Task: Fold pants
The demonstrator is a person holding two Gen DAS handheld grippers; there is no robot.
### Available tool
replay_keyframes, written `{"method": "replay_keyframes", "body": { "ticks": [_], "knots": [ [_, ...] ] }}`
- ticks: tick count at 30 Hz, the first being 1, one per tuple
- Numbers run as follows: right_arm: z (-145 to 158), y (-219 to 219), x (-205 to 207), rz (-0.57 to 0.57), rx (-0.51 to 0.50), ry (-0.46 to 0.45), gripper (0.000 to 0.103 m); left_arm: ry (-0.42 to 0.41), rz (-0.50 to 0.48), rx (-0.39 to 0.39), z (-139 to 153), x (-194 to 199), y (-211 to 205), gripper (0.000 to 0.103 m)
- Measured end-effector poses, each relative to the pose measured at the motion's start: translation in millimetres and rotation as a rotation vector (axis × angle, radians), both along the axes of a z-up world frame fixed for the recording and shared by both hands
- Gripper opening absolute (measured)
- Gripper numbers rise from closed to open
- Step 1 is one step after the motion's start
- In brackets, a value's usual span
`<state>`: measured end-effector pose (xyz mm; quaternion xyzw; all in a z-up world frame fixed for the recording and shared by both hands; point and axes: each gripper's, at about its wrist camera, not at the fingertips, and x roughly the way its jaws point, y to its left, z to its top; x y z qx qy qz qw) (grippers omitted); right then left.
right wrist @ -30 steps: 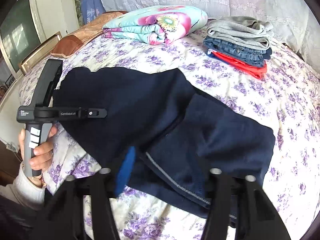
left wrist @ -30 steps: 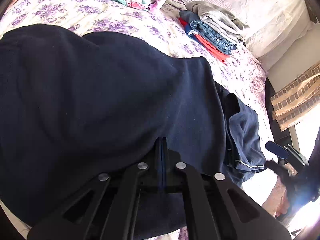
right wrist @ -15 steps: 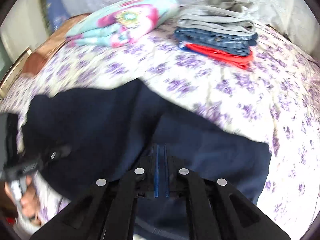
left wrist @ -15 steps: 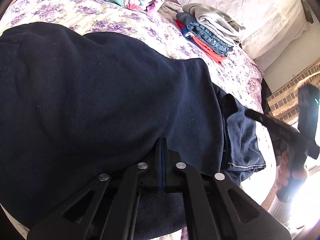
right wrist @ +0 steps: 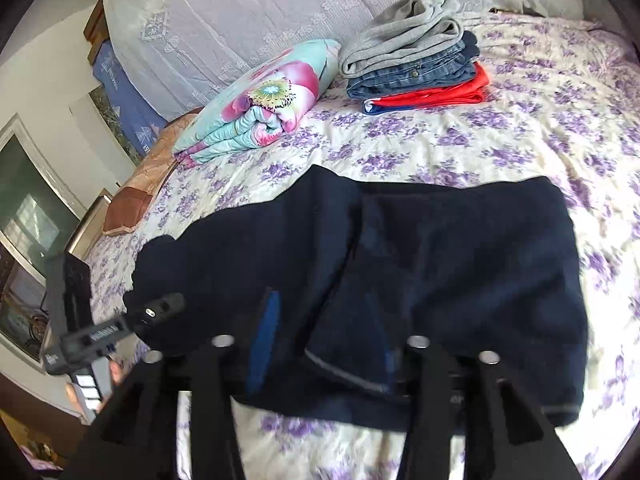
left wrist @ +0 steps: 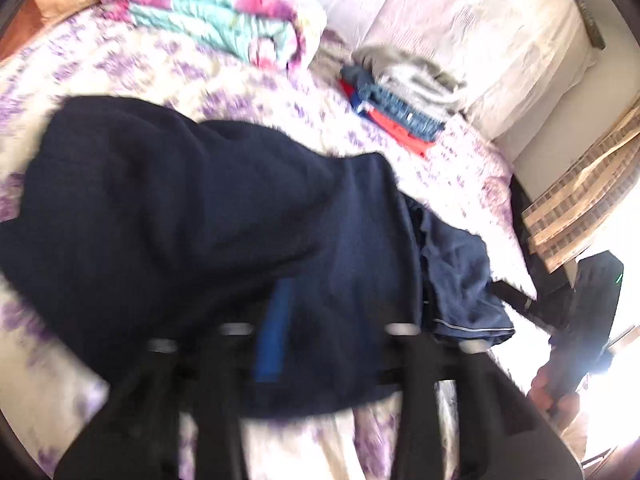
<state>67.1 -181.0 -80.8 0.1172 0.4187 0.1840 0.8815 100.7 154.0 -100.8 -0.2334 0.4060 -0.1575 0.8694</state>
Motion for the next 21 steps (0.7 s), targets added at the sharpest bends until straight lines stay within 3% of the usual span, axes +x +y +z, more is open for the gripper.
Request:
{"method": "replay_keyframes", "body": {
  "ticks": [1,2,5,7,11,14,16,18,19,20,21],
  "knots": [
    [-2.4,0.6,-8.7,0.017,-0.021,0.018,0.053,-0.017,0.032,-0.010,6.8,-11.8,9.2,0.080],
    [-4.9,-0.5,-17.7,0.037,-0.032,0.041,0.053,-0.037,0.093,-0.012,14.3,-26.4,22.8,0.085],
    [-5.8,-4.0,-39.3,0.054,-0.057,0.039,0.053,0.009,0.303,0.009,19.0,-48.1,64.1,0.085],
    [-12.4,-4.5,-48.1,0.056,-0.045,0.038,0.053,0.061,0.408,-0.025,9.5,-49.8,92.0,0.085],
    [-17.3,-13.2,-52.7,0.072,0.016,0.048,0.053,0.209,0.401,-0.058,-24.3,-20.1,110.0,0.083],
    [-19.7,-16.0,-54.9,0.068,0.011,0.037,0.053,0.205,0.383,0.022,-24.4,1.9,99.7,0.084],
    [-21.4,-22.2,-59.1,0.058,0.018,0.041,0.053,0.223,0.388,0.038,-24.2,17.6,93.9,0.092],
    [-23.0,-28.1,-62.6,0.039,0.019,0.044,0.053,0.229,0.387,0.056,-21.3,26.6,84.2,0.092],
    [-23.8,-30.3,-64.4,0.031,0.019,0.045,0.053,0.226,0.367,0.054,-19.6,28.7,80.2,0.081],
    [-25.0,-32.1,-66.0,0.024,0.017,0.047,0.053,0.221,0.341,0.044,-17.0,27.7,76.3,0.048],
    [-25.8,-33.3,-67.2,0.015,0.015,0.049,0.053,0.212,0.289,0.016,-15.0,24.8,72.3,0.034]
  ]
}}
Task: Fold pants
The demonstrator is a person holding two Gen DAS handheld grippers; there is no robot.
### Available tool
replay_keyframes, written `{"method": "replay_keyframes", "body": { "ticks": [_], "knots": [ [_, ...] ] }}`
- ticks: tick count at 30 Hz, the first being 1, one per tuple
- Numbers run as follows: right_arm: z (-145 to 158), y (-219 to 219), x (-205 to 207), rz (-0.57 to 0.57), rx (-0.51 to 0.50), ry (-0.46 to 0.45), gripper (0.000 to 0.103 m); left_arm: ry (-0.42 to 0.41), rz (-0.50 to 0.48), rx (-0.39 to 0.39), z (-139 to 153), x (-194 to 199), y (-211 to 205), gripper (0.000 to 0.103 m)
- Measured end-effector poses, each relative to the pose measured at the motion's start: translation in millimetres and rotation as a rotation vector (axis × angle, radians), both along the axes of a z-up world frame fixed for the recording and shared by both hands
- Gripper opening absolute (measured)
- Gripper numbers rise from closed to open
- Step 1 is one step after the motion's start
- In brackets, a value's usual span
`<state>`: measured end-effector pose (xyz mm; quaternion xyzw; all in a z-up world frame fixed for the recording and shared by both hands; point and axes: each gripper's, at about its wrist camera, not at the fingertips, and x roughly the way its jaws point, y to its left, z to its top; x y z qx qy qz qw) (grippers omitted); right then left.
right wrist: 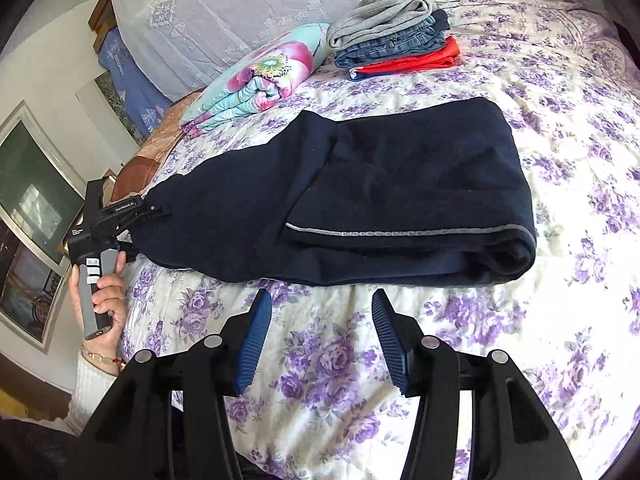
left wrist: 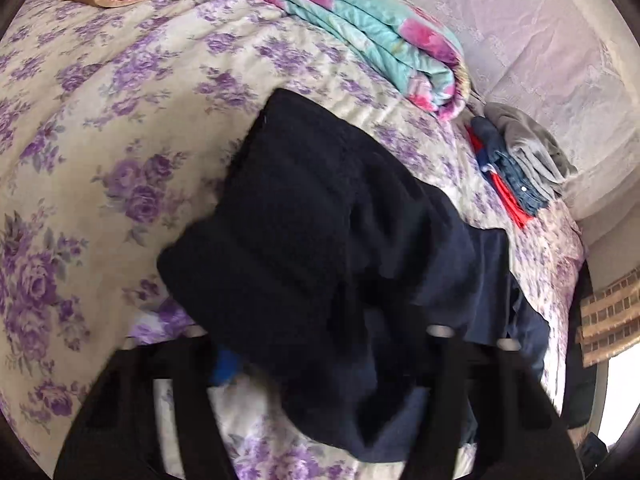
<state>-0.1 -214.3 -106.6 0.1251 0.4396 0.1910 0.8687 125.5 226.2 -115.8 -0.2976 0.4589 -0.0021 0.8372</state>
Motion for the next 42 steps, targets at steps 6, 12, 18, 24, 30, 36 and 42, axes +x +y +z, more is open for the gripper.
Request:
{"method": "replay_keyframes", "body": {
  "ticks": [6,12,18,24,30,36,42],
  "knots": [
    [4.8,13.0,17.7,0.045,0.024,0.013,0.053,-0.104,-0.069,-0.035,28.6,-14.9,-17.0,0.020],
    [14.1,59.5,81.8,0.193,-0.052,-0.019,0.029,-0.184,-0.137,0.015,62.0,-13.2,-39.1,0.020],
    [-34.1,109.5,129.0,0.302,-0.184,0.137,0.014,-0.247,-0.222,0.020,86.4,-4.0,-57.1,0.020],
    [-8.4,107.4,148.8,0.309,-0.167,0.201,0.013,-0.282,-0.309,-0.006,97.3,3.4,-79.2,0.020],
    [-12.1,118.1,216.9,0.185,-0.274,0.166,0.012,-0.287,-0.355,0.020,107.4,6.8,-109.0,0.020],
    [-25.6,119.2,208.6,0.226,-0.231,0.204,0.014,-0.249,-0.378,0.039,105.2,19.3,-135.1,0.021],
    [-25.7,89.4,119.4,0.305,-0.070,0.183,0.011,-0.216,-0.428,0.088,103.5,36.0,-183.9,0.021]
  ]
}}
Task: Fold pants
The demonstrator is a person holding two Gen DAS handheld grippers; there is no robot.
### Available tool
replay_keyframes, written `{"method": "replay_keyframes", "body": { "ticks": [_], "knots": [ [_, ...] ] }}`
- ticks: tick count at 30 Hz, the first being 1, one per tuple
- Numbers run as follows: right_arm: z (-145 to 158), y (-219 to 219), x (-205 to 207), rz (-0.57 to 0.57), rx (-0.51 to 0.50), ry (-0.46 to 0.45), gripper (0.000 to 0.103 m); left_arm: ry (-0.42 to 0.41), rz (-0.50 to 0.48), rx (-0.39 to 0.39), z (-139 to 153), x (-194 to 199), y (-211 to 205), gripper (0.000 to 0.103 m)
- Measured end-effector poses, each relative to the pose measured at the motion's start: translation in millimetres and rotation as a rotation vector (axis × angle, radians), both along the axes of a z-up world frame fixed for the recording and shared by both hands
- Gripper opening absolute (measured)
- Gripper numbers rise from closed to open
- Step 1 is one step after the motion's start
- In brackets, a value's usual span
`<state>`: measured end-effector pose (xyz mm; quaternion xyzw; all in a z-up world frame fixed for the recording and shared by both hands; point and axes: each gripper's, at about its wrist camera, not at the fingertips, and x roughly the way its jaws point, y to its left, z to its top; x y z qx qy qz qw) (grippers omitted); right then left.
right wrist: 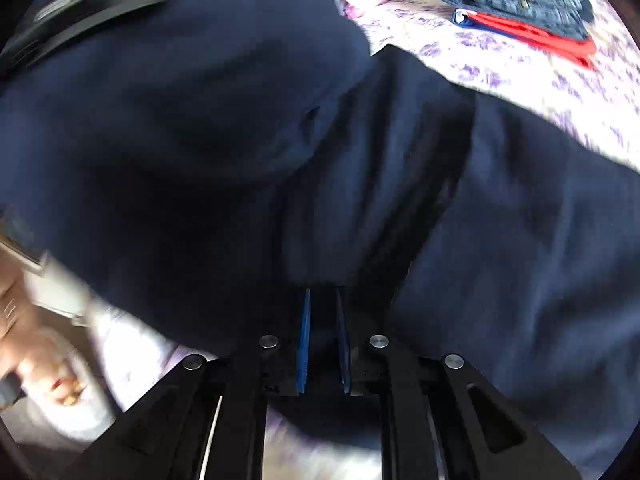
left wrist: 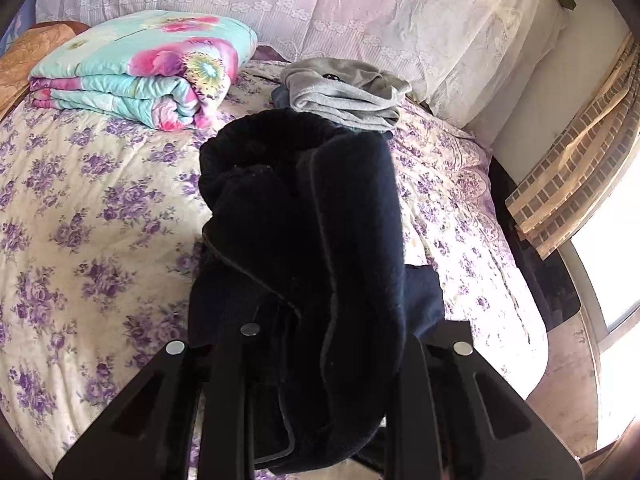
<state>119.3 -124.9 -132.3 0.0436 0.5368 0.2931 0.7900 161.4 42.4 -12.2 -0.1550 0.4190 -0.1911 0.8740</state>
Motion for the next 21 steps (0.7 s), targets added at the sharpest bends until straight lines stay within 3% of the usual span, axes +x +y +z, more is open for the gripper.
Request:
{"method": "replay_keyframes", "body": {
  "ticks": [2,4,8,12,16,18,19,21],
  "knots": [
    [13.5,-30.2,-19.8,-0.053,0.076,-0.010,0.011,0.035,-0.027,0.017,-7.6,9.4,-24.7,0.021],
    [35.0,-68.9,-35.0,-0.150,0.071,-0.101,0.012,0.068,-0.057,0.038,-15.4,18.9,-53.6,0.021],
    [64.7,-163.4,-56.2,-0.384,0.073,-0.193,0.014,0.054,-0.123,0.110,-21.8,27.3,-123.1,0.021],
    [64.1,-233.5,-74.3,-0.568,0.091,-0.185,0.014,0.029,-0.215,0.191,-34.0,14.5,-178.4,0.021],
    [50.8,-258.4,-80.8,-0.642,0.110,-0.156,0.014,0.051,-0.292,0.359,-79.4,2.8,-225.6,0.024],
    [38.2,-259.8,-80.5,-0.651,0.101,-0.136,0.014,0.010,-0.287,0.424,-84.2,-11.2,-235.6,0.028],
    [36.1,-258.4,-77.3,-0.649,0.094,-0.132,0.014,-0.004,-0.300,0.426,-80.5,-19.5,-237.0,0.036],
    [42.4,-249.4,-69.8,-0.630,0.093,-0.140,0.014,-0.018,-0.340,0.399,-70.5,-34.6,-233.6,0.039]
  ]
}}
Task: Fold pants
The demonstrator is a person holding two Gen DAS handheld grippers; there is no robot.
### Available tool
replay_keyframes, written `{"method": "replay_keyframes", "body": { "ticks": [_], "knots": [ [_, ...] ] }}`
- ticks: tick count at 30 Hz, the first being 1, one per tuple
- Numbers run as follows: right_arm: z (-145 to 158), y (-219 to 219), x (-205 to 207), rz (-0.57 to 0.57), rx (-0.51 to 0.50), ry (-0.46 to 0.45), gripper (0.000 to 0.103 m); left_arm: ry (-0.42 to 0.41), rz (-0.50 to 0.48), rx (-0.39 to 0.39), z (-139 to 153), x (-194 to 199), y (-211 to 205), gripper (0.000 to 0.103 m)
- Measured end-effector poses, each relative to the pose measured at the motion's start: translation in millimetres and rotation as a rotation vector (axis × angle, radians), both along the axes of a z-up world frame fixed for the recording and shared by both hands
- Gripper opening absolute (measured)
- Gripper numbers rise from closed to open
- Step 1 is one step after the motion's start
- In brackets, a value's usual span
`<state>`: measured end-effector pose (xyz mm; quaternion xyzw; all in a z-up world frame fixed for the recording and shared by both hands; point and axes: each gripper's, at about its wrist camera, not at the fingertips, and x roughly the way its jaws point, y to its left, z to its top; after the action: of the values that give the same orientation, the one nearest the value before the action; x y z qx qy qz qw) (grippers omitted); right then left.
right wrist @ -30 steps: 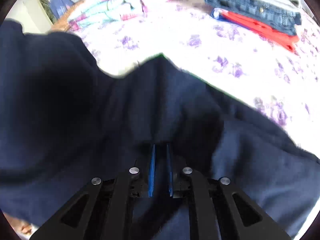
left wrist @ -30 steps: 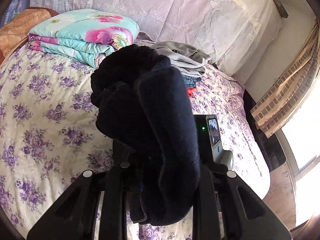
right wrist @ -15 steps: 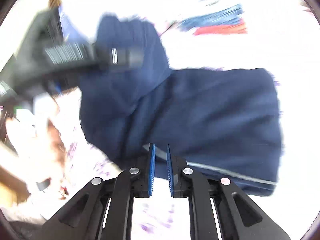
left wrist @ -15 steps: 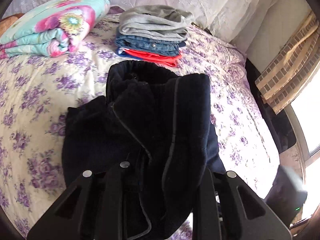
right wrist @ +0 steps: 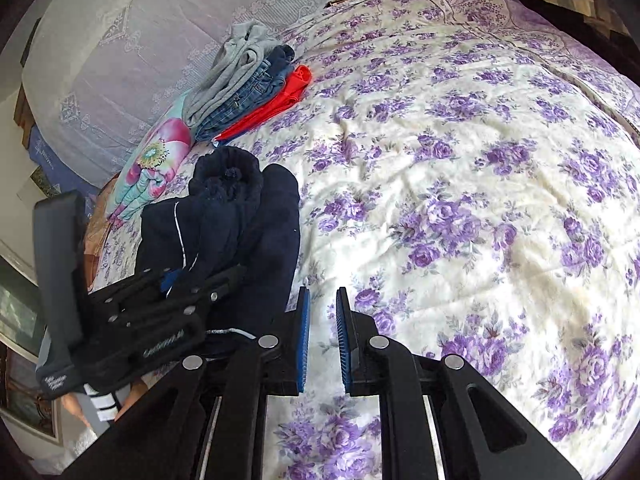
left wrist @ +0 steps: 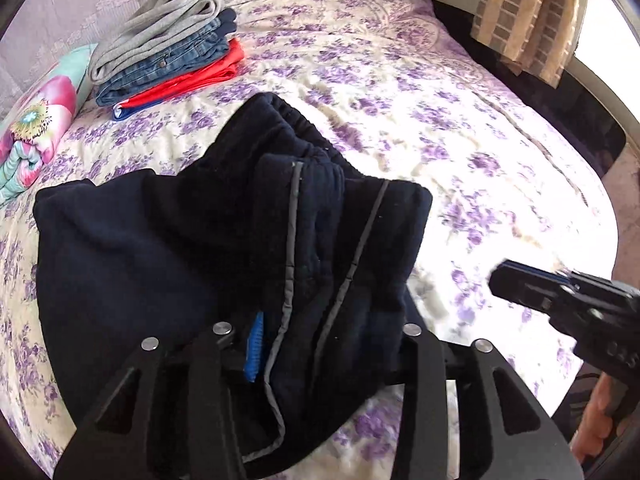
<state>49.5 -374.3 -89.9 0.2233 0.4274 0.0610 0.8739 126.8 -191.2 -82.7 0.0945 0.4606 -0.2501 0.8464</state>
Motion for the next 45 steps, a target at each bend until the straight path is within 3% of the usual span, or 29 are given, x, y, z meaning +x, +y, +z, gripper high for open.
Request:
{"method": "replay_keyframes", "body": {
  "ticks": [2,4,6,8,10,13,16,20,22,25,29,34,37,40,43,45],
  "knots": [
    [7.2,1.4,9.7,0.025,0.023,-0.020,0.018,0.034,-0.053,-0.065,7.2,-10.7,9.9,0.045],
    [12.0,0.7,17.5,0.063,0.078,-0.048,0.053,0.088,-0.095,-0.172,13.9,-18.6,29.4,0.049],
    [16.2,1.4,25.4,0.092,0.144,-0.057,0.060,0.072,-0.066,-0.203,21.5,-21.3,50.8,0.049],
    [17.5,3.4,29.5,0.111,0.201,-0.041,0.062,0.071,-0.046,-0.239,26.0,-19.0,71.3,0.057],
    [17.6,6.1,34.1,0.100,0.215,-0.023,0.062,0.077,0.000,-0.271,29.8,-11.2,95.5,0.057],
    [25.4,17.3,35.0,0.077,0.134,-0.039,0.062,0.024,0.109,-0.249,33.5,3.3,131.0,0.057],
    [30.7,33.4,39.2,0.088,0.033,-0.051,0.063,0.103,0.131,-0.304,20.7,18.6,152.7,0.057],
    [18.2,40.0,57.7,0.119,0.080,-0.022,0.063,0.138,0.117,-0.279,-0.9,15.2,145.0,0.057],
    [8.7,42.9,62.9,0.084,-0.010,0.017,0.063,0.143,0.122,-0.254,-9.6,16.0,141.5,0.057],
    [-1.3,37.3,52.1,0.065,-0.016,0.070,0.057,0.160,0.118,-0.268,-15.6,23.0,144.6,0.057],
    [-9.2,35.6,32.1,0.046,-0.056,0.093,0.057,0.172,0.122,-0.287,-21.1,30.7,148.9,0.057],
    [-37.2,46.4,47.3,0.044,-0.080,0.112,0.057,0.158,0.145,-0.239,-24.9,33.6,142.1,0.057],
    [-7.3,61.4,46.3,0.075,-0.244,0.106,0.056,0.125,0.145,-0.238,-6.9,14.4,157.1,0.057],
    [43.6,85.0,42.7,0.107,-0.399,-0.007,0.056,0.053,0.163,-0.255,14.0,-14.3,183.2,0.057],
    [90.0,134.3,51.7,0.315,-0.443,-0.156,0.061,0.063,0.160,-0.302,15.5,-30.0,195.7,0.057],
    [99.6,174.0,75.2,0.447,-0.492,-0.175,0.066,0.060,0.140,-0.301,9.9,-35.2,189.3,0.057]
  ]
}}
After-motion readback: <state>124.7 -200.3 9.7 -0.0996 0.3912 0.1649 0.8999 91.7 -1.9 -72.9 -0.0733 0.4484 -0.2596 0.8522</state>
